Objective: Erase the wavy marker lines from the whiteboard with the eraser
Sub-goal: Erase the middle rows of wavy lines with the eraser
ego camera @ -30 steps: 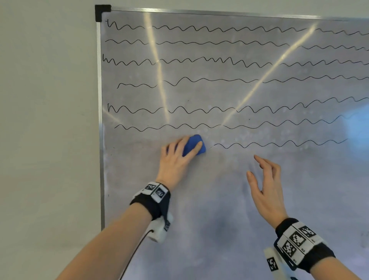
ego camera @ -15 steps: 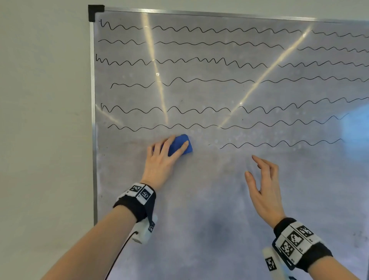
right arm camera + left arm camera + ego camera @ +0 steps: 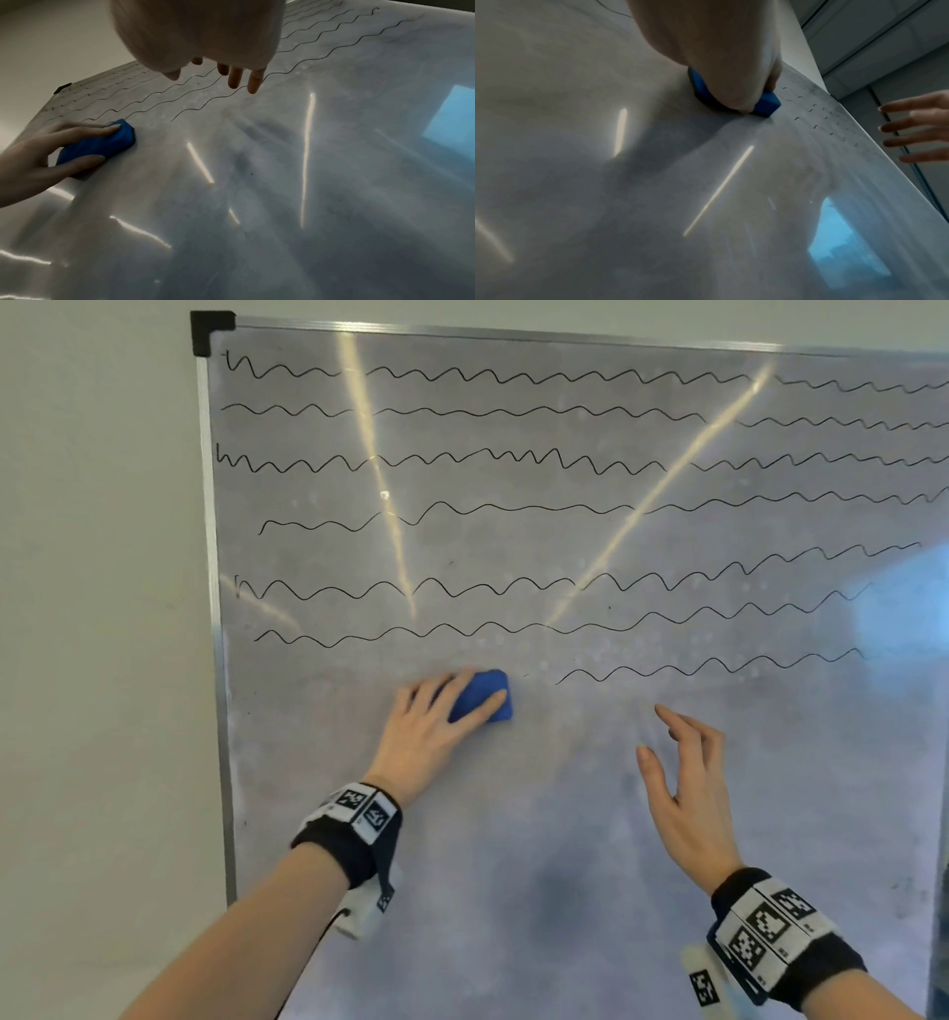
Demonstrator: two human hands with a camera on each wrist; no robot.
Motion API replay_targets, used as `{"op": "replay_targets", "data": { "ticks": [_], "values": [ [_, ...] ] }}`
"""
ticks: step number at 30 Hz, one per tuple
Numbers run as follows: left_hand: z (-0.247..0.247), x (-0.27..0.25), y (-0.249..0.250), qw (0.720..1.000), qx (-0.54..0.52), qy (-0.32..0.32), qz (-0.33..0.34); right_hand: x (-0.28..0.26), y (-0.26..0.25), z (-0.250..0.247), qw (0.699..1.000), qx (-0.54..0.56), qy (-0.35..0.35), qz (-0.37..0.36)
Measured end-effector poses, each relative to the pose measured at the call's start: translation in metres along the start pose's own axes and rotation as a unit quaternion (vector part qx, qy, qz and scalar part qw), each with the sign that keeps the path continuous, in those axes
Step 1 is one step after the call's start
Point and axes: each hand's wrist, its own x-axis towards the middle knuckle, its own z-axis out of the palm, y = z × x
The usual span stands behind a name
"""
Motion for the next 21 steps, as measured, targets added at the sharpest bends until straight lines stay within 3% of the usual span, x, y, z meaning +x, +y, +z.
{"op": "replay_targets", "data": {
  "ticks": [5,9,12,13,17,19,21],
  "values": [
    [0.011,0.019,0.021,0.996,-0.008,0.005,-0.087,-0.008,-0.007,0.008,1.000,-0.018,-0.001,0.004],
    [0.024,0.039,0.058,1.000,-0.013,-0.006,0.009,-0.002,-0.013,0.009,0.999,-0.030,0.021,0.004],
    [0.028,0.035,0.053,0.997,-0.015,0.008,0.073,0.000,-0.015,0.008,0.999,-0.041,0.028,0.005],
    [0.027,0.034,0.045,0.998,-0.012,0.014,0.067,-0.001,-0.015,0.007,0.998,-0.046,0.033,0.007],
    [0.018,0.046,0.026,0.996,-0.041,0.026,-0.078,-0.007,-0.015,0.009,0.997,-0.052,0.051,0.023],
    [0.021,0.054,0.037,0.995,-0.060,0.011,-0.084,-0.013,-0.017,0.011,0.997,-0.059,0.051,0.025],
    [0.025,0.059,0.058,0.997,-0.076,-0.012,-0.032,-0.016,-0.018,0.010,0.996,-0.071,0.055,0.023]
  ]
}}
